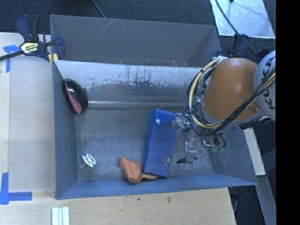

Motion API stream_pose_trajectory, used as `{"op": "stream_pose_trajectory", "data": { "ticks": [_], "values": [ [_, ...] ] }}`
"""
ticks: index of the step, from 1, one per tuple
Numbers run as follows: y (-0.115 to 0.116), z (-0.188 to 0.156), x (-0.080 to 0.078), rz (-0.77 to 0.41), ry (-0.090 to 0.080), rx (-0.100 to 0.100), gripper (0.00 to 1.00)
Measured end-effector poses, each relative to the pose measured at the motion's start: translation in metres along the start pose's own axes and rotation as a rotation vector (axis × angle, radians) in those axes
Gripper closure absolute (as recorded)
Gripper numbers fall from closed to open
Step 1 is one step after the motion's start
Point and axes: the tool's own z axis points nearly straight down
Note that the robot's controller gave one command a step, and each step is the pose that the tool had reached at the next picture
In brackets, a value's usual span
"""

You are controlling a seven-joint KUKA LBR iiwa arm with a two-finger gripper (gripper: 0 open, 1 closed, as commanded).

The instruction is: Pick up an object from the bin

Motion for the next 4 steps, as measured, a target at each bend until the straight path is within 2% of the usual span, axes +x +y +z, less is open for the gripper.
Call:
{"op": "stream_pose_trajectory", "data": {
  "ticks": [1,2,3,4],
  "values": [
    [0.0,-0.004,-0.002,-0.001,-0.009,0.0,0.0],
    [0.02,0.017,-0.061,-0.053,-0.011,0.001,0.0],
    [0.04,0.019,-0.083,-0.09,-0.011,0.001,0.0],
    [0.038,0.02,-0.095,-0.158,-0.01,0.0,0.0]
  ]
}}
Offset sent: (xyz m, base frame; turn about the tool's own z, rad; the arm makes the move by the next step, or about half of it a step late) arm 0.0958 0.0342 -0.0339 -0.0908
